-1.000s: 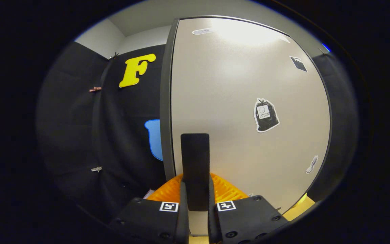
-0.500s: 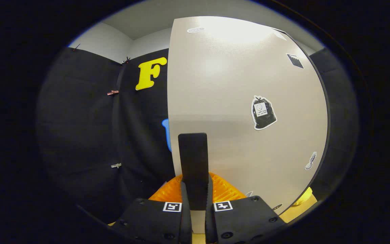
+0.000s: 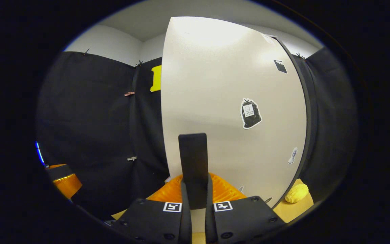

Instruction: Open the cabinet door with the right hand, grasp the bottle in the cabinet with the left hand and place it on the coaster, then close the cabinet door with the right hand.

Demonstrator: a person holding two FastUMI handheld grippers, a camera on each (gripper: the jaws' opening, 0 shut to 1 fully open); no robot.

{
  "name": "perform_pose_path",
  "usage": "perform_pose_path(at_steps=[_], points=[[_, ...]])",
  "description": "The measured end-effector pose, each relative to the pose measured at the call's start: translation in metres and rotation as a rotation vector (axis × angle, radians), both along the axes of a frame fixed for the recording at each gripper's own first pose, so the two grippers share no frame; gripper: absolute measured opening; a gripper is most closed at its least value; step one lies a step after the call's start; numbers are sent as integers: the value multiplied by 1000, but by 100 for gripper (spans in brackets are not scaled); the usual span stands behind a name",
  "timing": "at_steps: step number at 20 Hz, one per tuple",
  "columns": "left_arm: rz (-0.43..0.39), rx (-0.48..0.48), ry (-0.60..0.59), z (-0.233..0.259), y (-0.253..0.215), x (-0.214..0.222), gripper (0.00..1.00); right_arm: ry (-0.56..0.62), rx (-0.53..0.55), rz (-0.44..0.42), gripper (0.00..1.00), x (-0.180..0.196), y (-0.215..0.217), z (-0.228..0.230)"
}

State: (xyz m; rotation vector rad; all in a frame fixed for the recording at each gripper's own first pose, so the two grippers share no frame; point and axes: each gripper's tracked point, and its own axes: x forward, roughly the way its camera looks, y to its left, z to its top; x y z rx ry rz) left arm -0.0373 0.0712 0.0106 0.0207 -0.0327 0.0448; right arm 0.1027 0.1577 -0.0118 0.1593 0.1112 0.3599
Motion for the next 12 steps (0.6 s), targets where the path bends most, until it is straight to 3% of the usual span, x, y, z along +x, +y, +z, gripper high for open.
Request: perform_pose_path(at_steps=[6,12], points=[[-31,5,-16,7,-20,3,95,-2,-4,5,19,-41,-42,1],[-87,-14,-17,7,-50,11,95,-19,-41,-50,19,-73,-95,5]])
